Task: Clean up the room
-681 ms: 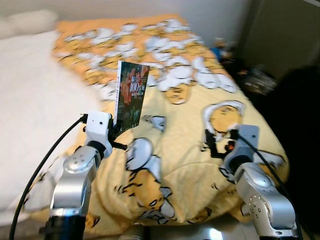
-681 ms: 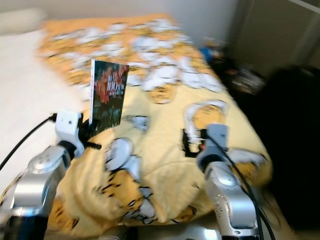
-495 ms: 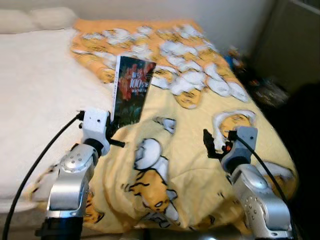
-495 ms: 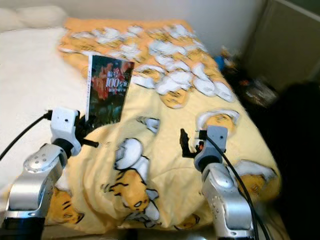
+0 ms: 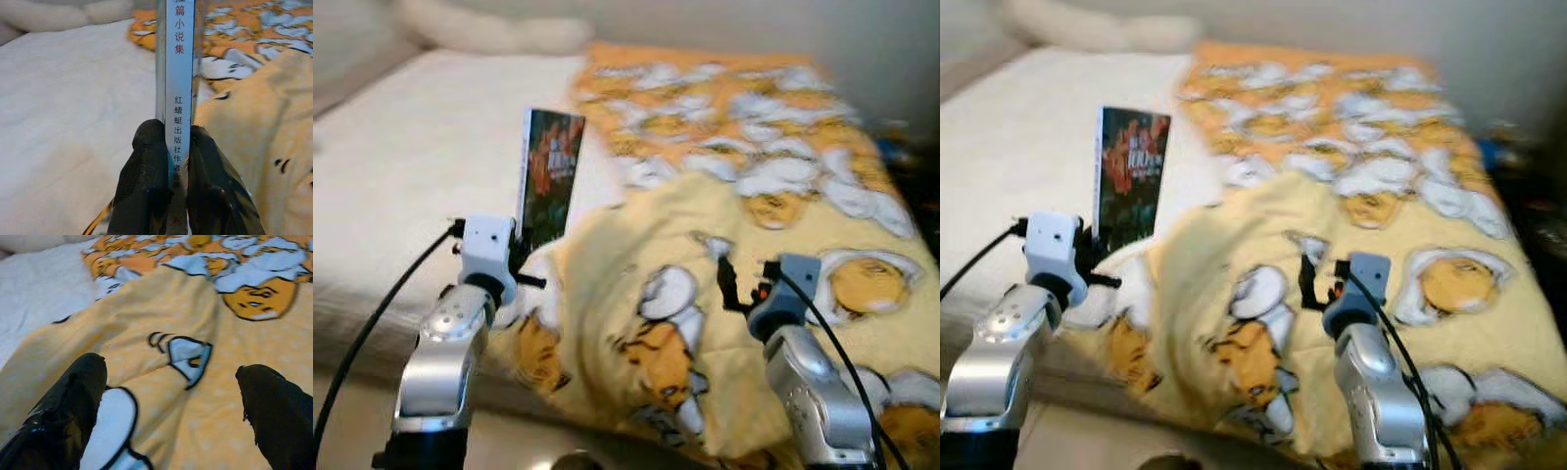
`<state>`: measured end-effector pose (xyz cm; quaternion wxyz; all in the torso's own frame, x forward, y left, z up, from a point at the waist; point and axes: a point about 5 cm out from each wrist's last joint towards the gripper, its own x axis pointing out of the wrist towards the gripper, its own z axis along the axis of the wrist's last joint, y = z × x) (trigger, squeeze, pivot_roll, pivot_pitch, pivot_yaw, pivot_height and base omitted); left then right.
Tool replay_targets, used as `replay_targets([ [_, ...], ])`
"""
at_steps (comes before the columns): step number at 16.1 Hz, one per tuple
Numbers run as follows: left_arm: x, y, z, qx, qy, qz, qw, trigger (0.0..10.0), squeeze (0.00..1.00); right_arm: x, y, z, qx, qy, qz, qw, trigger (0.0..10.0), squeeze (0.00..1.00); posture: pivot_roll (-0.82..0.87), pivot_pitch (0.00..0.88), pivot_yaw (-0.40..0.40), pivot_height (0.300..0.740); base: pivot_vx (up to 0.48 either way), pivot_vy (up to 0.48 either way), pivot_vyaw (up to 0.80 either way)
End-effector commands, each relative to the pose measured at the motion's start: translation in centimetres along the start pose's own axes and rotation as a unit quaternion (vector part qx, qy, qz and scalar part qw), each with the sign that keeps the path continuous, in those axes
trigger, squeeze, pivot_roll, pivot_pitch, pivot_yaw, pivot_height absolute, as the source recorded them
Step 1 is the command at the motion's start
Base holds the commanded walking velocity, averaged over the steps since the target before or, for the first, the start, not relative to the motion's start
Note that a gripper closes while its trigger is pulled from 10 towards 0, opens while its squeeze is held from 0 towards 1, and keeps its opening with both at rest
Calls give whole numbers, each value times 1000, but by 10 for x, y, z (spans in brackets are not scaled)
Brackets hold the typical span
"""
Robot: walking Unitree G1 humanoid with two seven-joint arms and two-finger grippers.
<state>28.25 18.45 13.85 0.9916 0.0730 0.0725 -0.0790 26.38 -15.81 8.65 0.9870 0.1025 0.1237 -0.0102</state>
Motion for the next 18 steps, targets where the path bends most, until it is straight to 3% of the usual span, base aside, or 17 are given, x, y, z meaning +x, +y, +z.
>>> replay_targets([
  [1, 1, 4, 8, 8, -15, 11, 1000, 10000, 0, 4, 3, 3, 10, -13, 1, 1000, 10000, 0, 1, 0, 1, 740, 0, 0, 0],
  [6, -2, 11, 5, 16, 0, 17, 1000, 10000, 0, 9, 11, 2, 21, -21, -5, 1000, 10000, 0, 13, 0, 2, 740, 0, 203, 0],
  [14, 6, 6, 6, 10, 0, 19, 1000, 10000, 0, 17, 5, 8, 30, -24, -23, 999, 10000, 0, 5, 0, -25, 740, 0, 332, -723],
  [18, 9, 5, 7, 10, -1, 21, 1000, 10000, 0, 19, 6, 8, 23, -23, -21, 999, 10000, 0, -4, 0, -27, 740, 0, 362, 0],
])
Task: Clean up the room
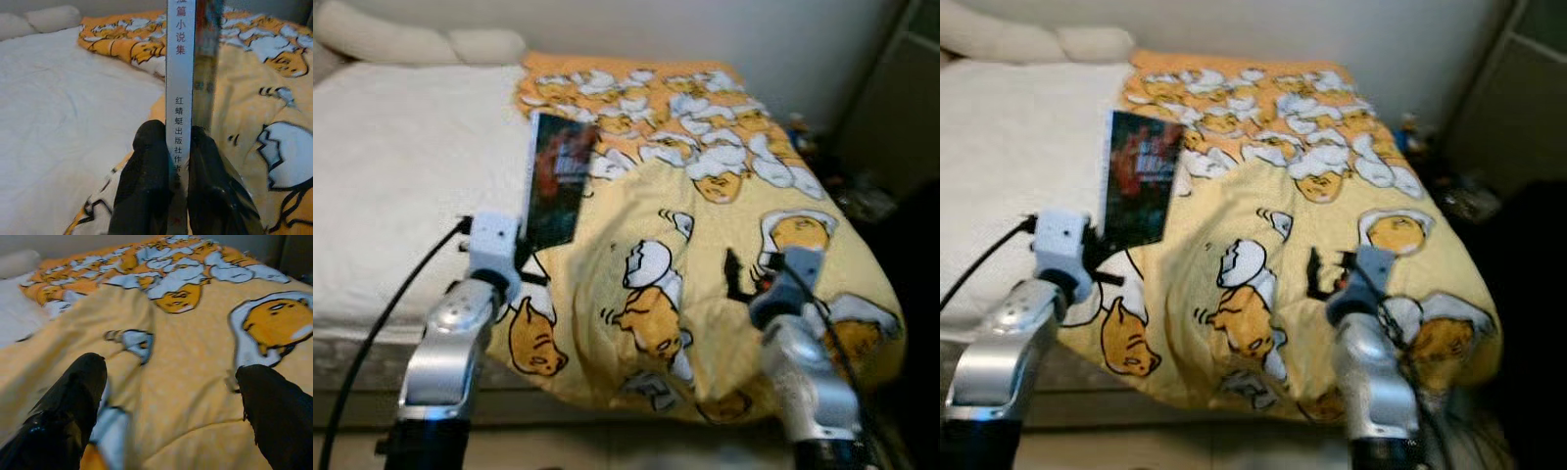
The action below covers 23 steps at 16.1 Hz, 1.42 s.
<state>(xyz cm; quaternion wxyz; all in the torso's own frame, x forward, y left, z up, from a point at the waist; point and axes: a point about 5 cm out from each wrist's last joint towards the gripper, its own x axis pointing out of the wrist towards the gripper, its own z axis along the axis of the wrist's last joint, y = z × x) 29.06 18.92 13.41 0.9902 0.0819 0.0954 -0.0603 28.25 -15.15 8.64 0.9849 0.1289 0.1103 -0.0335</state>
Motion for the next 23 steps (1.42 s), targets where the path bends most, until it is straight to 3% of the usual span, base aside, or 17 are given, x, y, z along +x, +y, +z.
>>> replay_targets([
  [1, 2, -1, 11, 3, -25, 2, 1000, 10000, 0, 3, 1, 6, -7, -8, 0, 1000, 10000, 0, -13, 0, -23, 740, 0, 375, 0],
  [4, 4, -3, 9, 10, -20, -2, 1000, 10000, 0, 5, 3, 5, -9, 0, 4, 1000, 10000, 0, -4, 0, -26, 740, 0, 386, 0],
  [8, 6, -1, 11, 16, -20, 1, 1000, 10000, 0, 6, 5, 1, -6, 7, 5, 1000, 10000, 0, 11, 0, -37, 740, 0, 415, -739],
  [23, 7, -4, 6, 20, -14, -10, 1000, 10000, 0, 8, 8, 1, -23, 3, 12, 1000, 10000, 0, 0, 0, -25, 740, 0, 422, 0],
])
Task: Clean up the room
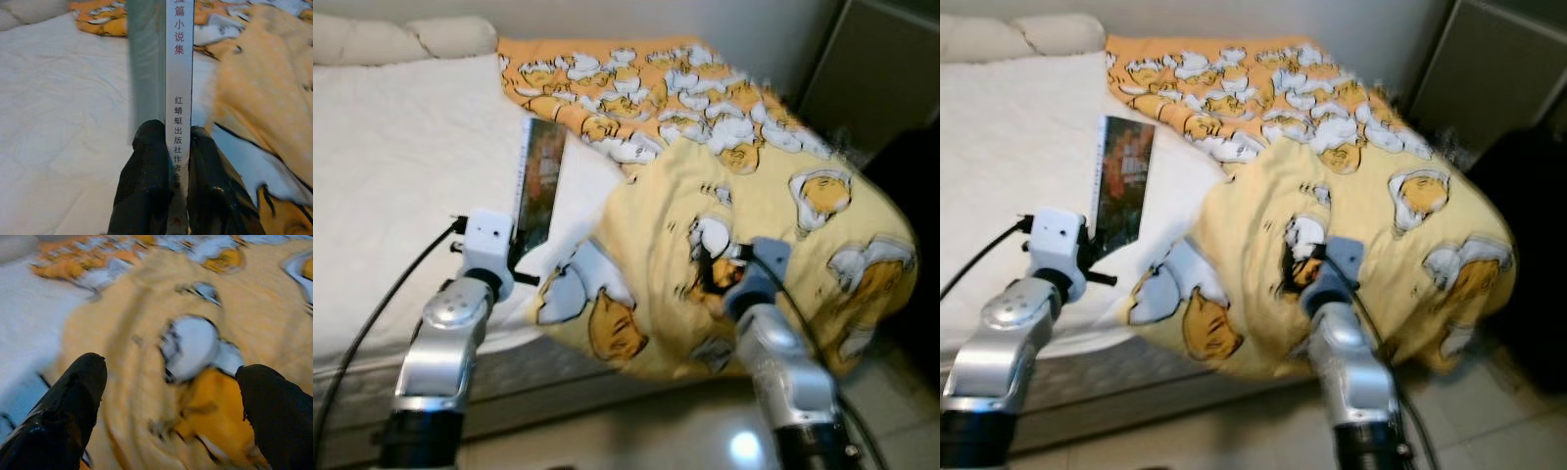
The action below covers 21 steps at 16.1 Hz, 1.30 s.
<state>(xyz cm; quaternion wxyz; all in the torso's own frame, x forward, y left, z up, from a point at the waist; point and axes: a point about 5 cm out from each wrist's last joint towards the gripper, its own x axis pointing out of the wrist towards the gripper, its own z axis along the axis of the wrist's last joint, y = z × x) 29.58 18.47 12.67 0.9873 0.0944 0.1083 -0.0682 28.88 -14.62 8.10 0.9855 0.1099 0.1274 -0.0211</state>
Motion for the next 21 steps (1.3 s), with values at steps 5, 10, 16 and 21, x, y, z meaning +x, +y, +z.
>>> replay_targets([
  [5, -1, 2, 9, 3, -25, 1, 1000, 10000, 0, 0, 4, 7, -14, -16, 14, 1000, 10000, 0, 1, 0, -26, 740, 0, 425, 0],
  [10, -2, 1, 7, 3, -22, 1, 1000, 10000, 0, -1, 3, 7, -17, -15, 15, 1000, 10000, 0, -8, 0, -23, 740, 0, 425, 0],
  [16, -1, 1, 7, 2, -21, 1, 1000, 10000, 0, 0, 0, 11, -37, -20, 10, 999, 10000, 0, -8, 0, -24, 740, 0, 423, 0],
  [21, 0, 1, 7, 2, -22, 3, 1000, 10000, 0, 1, 2, 11, -31, -20, 15, 999, 10000, 0, -7, 0, -25, 740, 0, 423, 0],
])
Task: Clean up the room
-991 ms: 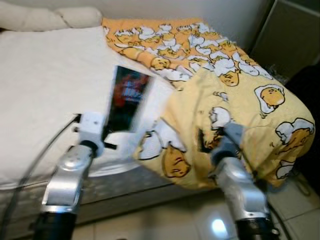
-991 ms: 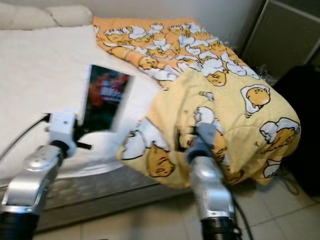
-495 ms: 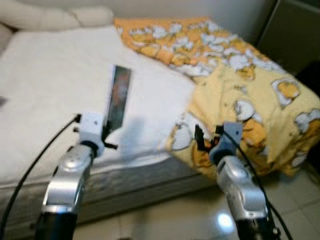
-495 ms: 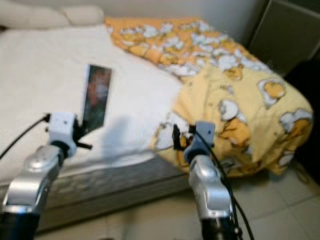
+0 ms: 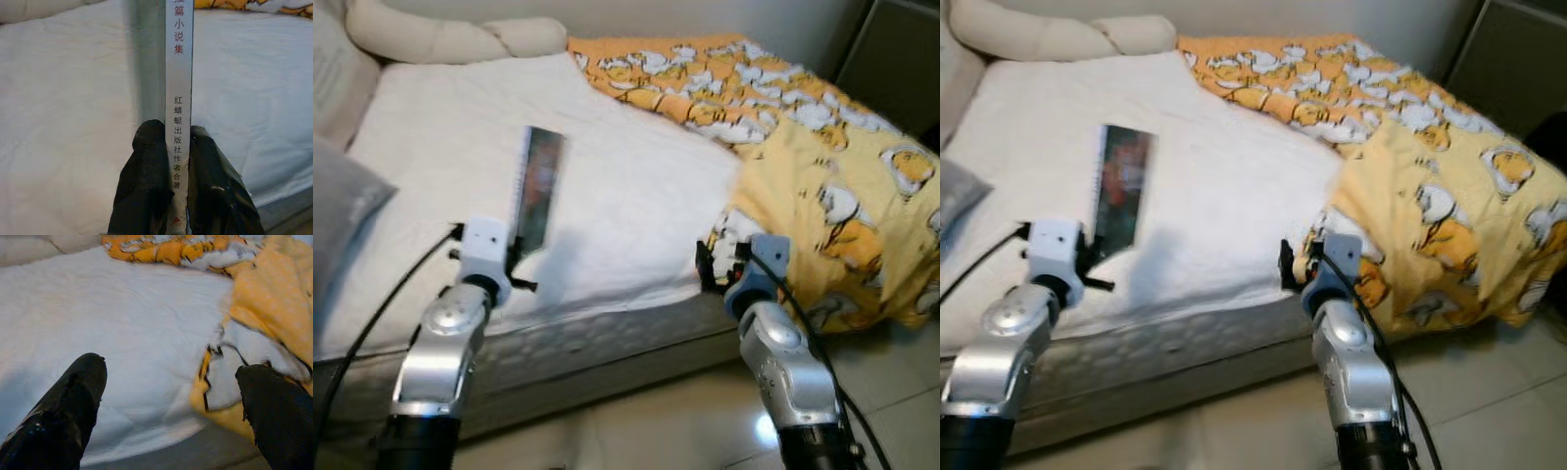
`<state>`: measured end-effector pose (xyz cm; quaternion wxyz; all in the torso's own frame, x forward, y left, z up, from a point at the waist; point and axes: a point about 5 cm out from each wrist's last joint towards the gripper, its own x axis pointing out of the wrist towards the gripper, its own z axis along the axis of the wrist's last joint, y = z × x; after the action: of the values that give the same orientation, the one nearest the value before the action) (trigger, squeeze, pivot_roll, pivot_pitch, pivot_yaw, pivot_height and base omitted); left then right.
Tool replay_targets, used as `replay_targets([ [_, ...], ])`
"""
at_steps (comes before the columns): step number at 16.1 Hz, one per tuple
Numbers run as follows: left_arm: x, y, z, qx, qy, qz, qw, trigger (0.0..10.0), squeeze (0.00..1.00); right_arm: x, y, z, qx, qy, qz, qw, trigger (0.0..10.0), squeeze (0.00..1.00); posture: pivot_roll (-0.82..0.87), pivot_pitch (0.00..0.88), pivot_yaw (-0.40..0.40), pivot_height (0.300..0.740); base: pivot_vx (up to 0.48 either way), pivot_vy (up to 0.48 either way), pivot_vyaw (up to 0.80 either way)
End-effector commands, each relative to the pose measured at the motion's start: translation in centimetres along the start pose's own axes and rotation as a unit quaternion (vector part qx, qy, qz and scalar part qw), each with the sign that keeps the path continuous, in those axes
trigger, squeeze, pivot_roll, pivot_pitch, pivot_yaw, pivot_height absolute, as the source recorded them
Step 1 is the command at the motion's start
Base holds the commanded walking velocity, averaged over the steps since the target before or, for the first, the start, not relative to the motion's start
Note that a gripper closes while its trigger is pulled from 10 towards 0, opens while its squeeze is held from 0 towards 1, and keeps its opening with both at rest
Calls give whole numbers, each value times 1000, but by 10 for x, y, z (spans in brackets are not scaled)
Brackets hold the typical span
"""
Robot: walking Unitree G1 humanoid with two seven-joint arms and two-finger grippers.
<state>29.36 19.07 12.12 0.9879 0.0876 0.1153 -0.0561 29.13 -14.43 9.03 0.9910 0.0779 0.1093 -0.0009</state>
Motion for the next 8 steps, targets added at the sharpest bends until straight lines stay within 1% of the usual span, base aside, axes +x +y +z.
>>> replay_targets([
  [1, 1, -3, 14, 11, -29, -8, 999, 10000, 0, 1, -2, 2, 2, -3, -3, 1000, 10000, 0, -7, 0, -25, 740, 0, 424, 0],
  [3, 1, -3, 13, 11, -29, -7, 999, 10000, 0, 1, -2, 2, -2, -5, -3, 1000, 10000, 0, -7, 0, -25, 740, 0, 390, 0],
  [6, 1, -2, 12, 13, -29, -3, 1000, 10000, 0, 1, -2, 2, -3, -4, -3, 1000, 10000, 0, -7, 0, -25, 740, 0, 0, 0],
  [8, 1, -1, 14, 11, -34, 0, 999, 10000, 0, 1, -3, 2, -14, -4, -4, 1000, 10000, 0, -6, 0, -22, 740, 0, 0, 0],
])
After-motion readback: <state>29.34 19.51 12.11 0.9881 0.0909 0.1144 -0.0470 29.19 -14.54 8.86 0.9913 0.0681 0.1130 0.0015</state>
